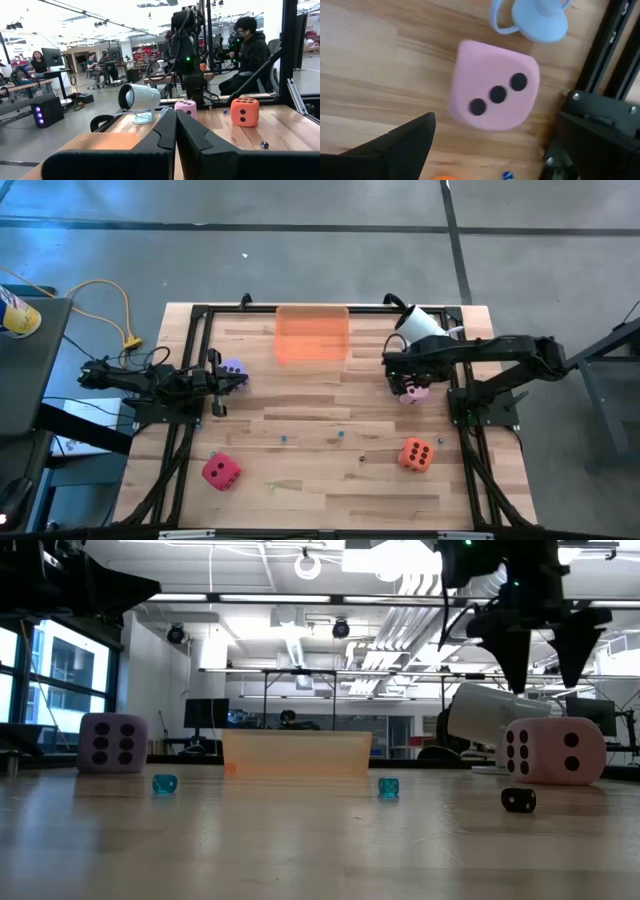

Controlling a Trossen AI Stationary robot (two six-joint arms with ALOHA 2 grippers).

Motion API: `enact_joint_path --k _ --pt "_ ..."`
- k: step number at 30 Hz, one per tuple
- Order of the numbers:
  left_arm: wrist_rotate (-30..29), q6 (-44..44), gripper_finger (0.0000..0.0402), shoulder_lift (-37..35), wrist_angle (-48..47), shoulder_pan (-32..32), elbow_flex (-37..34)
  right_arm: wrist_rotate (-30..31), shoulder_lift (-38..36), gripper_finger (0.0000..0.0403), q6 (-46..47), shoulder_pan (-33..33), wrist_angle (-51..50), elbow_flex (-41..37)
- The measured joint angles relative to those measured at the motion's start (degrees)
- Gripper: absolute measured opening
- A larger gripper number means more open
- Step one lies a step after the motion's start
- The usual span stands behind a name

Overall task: Pick & Place Dice
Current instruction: Put the large pink die into the orange bin

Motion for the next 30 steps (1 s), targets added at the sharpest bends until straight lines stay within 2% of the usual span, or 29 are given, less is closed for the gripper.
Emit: enact_joint_path --k 5,21,30 --pt "0.0 0.01 0.0 0.0 0.01 0.0 0.0 -0.28 -3.22 0.04 -0.08 -0.09 7.42 -4.71" --pt "0.02 0.0 0.0 0.0 0.0 -0.02 0.0 -1.3 -4.44 0.04 1.41 -1.79 10.13 -11.25" --pt "0.0 0.0 0.0 0.0 0.0 -0.02 -0.01 -3.05 -4.48 0.04 -0.21 -3.53 17.46 -15.7"
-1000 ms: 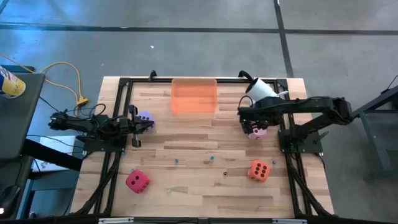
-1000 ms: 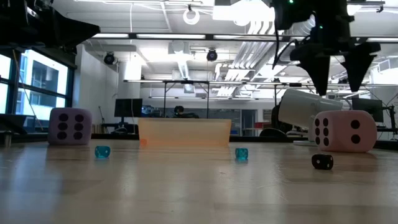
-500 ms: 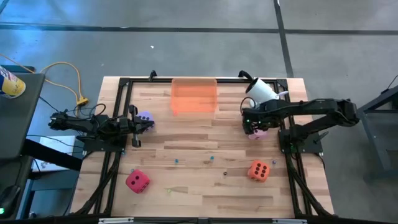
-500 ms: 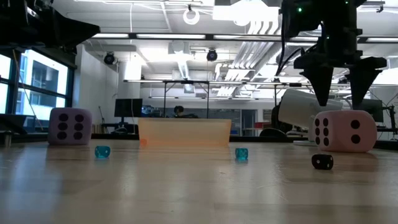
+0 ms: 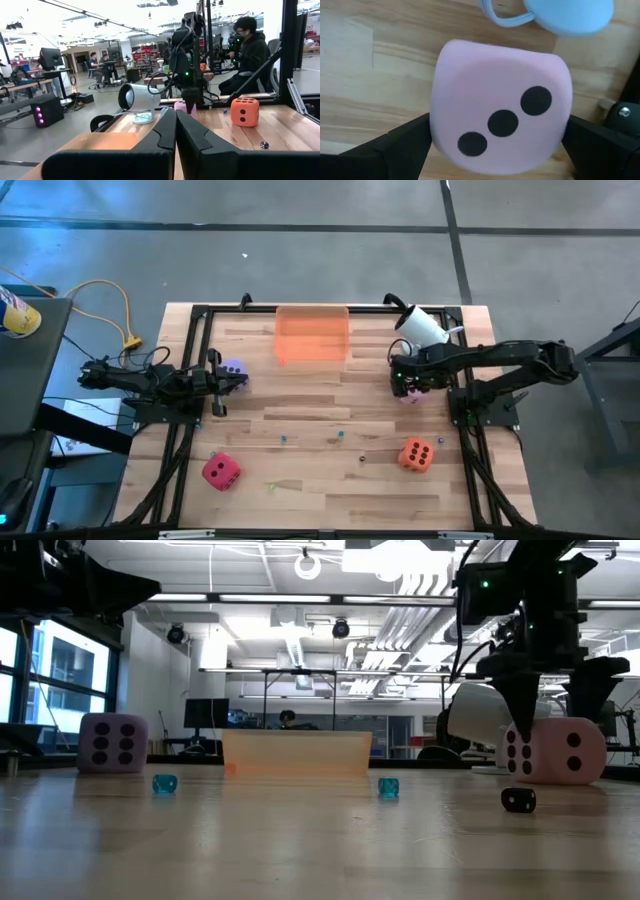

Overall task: Pick & Place Dice
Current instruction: Put the large pink die into the orange bin

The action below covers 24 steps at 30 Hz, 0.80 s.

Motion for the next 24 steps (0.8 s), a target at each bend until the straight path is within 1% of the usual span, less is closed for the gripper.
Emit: enact_joint_path --k 7,15,18,24 --pt "0.01 0.0 0.0 0.0 0.0 0.0 0.01 4.4 0.09 0.04 -0.45 0.04 1.73 -0.13" --pt "0.02 0.01 0.0 0.0 0.0 0.01 0.01 5.48 0.09 0.04 -4.49 0.04 2.19 -0.14" --pt "0.0 0.0 0.0 0.0 0.0 0.0 0.01 8.45 0.13 0.04 -4.98 0.02 2.42 -0.15" --pt "0.02 0.0 0.0 0.0 0.01 0.02 0.01 8.35 0.13 0.04 -5.88 0.02 2.49 -0.15"
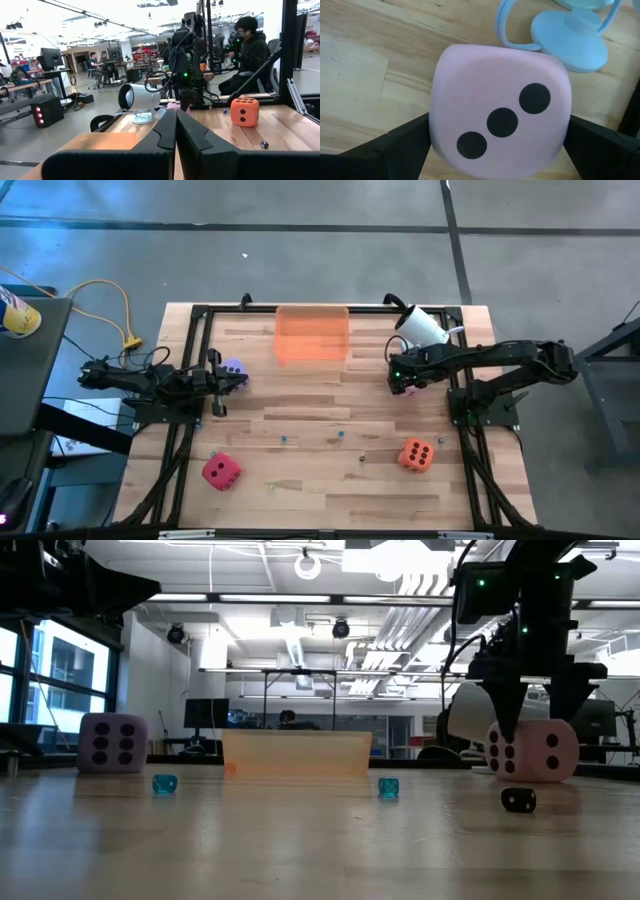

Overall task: Pick & Place Dice
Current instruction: Put the large pink die into the orange bin

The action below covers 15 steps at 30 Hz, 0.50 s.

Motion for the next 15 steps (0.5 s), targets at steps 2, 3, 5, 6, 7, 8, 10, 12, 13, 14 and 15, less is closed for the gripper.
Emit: enact_joint_path --k 2,3,5,6,7,8,10,12,13,14,15 --pt "-0.01 0.0 0.0 0.0 -0.01 -0.02 0.0 0.0 0.02 0.04 -0.01 0.0 0.05 0.0" --pt "0.0 0.0 0.0 0.0 0.01 0.0 0.0 -0.06 0.07 0.04 -0.01 0.0 0.1 0.0" --pt "0.0 0.0 0.0 0.0 0.0 -0.01 0.0 -0.71 0.37 0.04 -0.15 -0.01 0.43 0.01" --pt "-0.01 0.0 0.0 0.0 -0.01 0.0 0.0 -1.02 0.45 0.04 -0.2 -0.05 0.48 0.02" --pt "-0.02 0.0 0.0 0.0 -0.01 -0.02 0.0 -1.1 0.51 0.04 -0.22 -0.07 0.68 0.02" --pt "0.0 0.0 0.0 0.0 0.01 0.0 -0.01 -0.75 0.55 0.04 -0.28 -0.07 1.03 0.02" --pt "-0.01 0.0 0.0 0.0 0.0 0.0 0.0 0.32 0.61 0.04 -0.09 -0.02 2.51 -0.02" --pt "0.0 0.0 0.0 0.0 -0.01 -0.01 0.0 0.46 0.66 0.04 -0.18 -0.02 4.56 -0.04" --pt "-0.02 0.0 0.0 0.0 -0.01 -0.02 0.0 0.46 0.66 0.04 -0.36 -0.02 5.17 -0.04" --pt "0.0 0.0 0.0 0.0 -0.01 -0.02 -0.02 0.43 0.66 0.04 -0.38 -0.02 5.31 -0.04" --pt "0.0 0.0 0.0 0.0 0.01 0.0 0.0 0.31 0.66 0.04 -0.38 -0.02 5.21 -0.04"
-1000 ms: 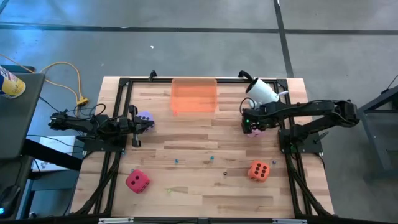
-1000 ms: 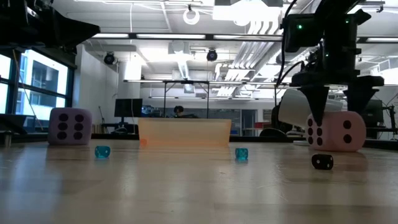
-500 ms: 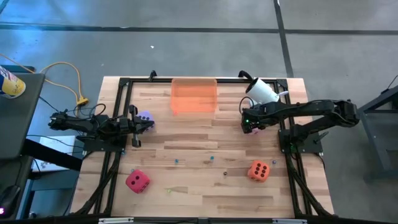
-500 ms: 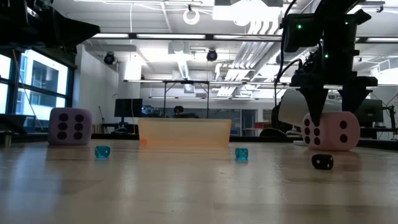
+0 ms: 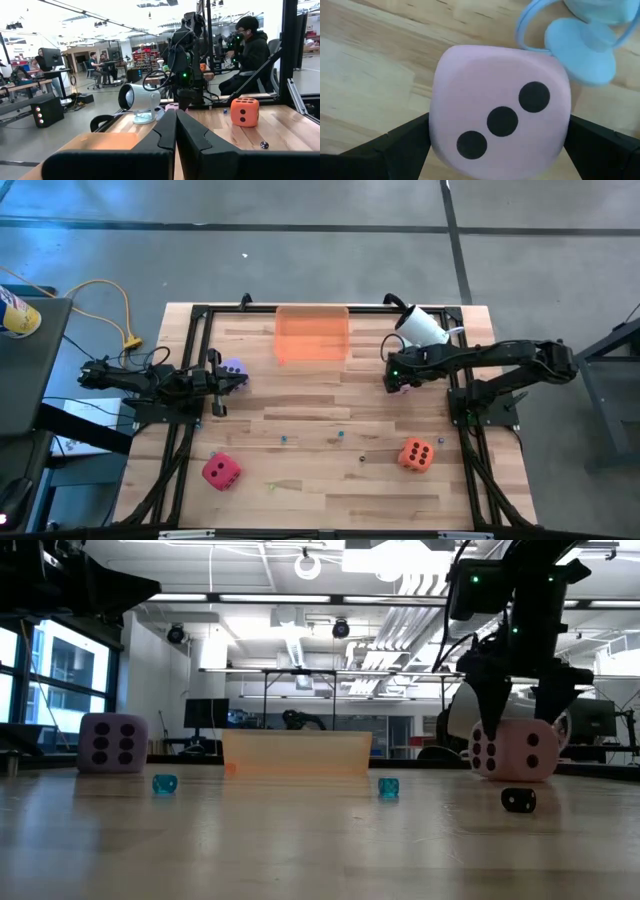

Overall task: Pick & Place Dice
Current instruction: Put the large pink die into the orange bin

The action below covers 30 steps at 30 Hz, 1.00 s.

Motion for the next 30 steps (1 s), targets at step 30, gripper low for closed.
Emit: enact_joint_path --k 30 --pt "-0.01 0.0 0.0 0.0 -0.02 -0.01 0.0 2.45 -8.02 0.036 -10.29 6.46 17.09 -6.37"
